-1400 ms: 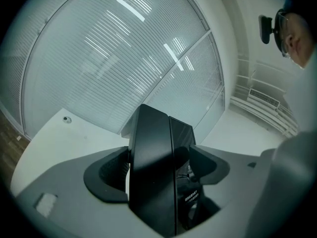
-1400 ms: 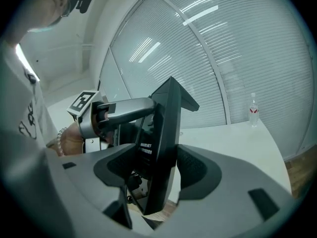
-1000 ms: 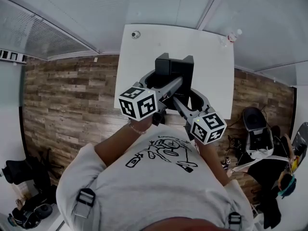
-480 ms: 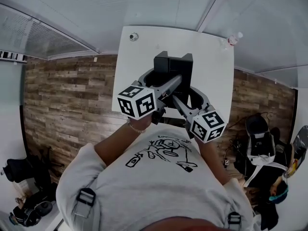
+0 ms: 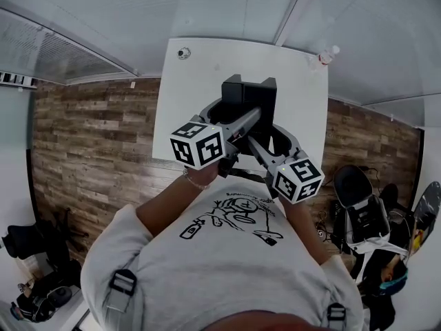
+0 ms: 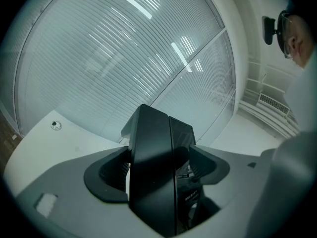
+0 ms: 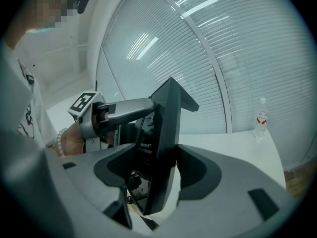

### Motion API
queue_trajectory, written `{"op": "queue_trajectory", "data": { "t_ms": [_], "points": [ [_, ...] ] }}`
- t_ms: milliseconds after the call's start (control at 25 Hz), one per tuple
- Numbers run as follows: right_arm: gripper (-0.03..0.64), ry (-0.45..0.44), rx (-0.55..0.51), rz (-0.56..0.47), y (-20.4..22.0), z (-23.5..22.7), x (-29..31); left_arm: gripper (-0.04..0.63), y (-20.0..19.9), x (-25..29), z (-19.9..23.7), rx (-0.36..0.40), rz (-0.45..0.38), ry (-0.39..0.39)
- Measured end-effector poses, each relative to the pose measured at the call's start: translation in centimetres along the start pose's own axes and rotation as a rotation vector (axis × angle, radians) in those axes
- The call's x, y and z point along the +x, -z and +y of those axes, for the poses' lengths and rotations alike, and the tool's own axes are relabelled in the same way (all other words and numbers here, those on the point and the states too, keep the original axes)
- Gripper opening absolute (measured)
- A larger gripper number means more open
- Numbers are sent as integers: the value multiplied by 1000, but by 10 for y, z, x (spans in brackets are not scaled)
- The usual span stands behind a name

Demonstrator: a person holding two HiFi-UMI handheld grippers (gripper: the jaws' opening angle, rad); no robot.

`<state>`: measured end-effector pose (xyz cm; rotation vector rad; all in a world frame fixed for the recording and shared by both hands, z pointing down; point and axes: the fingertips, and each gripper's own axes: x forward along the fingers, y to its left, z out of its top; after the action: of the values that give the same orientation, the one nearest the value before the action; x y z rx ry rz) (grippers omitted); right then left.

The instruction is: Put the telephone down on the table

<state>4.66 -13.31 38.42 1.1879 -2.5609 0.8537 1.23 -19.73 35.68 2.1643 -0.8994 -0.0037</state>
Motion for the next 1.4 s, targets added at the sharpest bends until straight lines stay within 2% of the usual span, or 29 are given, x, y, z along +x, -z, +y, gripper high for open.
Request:
{"op": "queue_trajectory", "data": {
  "t_ms": [680, 920, 1400],
  "points": [
    [245, 19, 67, 38, 33, -19, 10, 360, 33, 18, 25, -48, 80, -9],
    [245, 17, 89, 52, 45, -32, 15, 359, 44, 29, 32, -33, 98, -22],
    [245, 27, 126, 93, 76, -61, 30, 359, 73, 55, 60, -51, 133, -30]
  ]
}}
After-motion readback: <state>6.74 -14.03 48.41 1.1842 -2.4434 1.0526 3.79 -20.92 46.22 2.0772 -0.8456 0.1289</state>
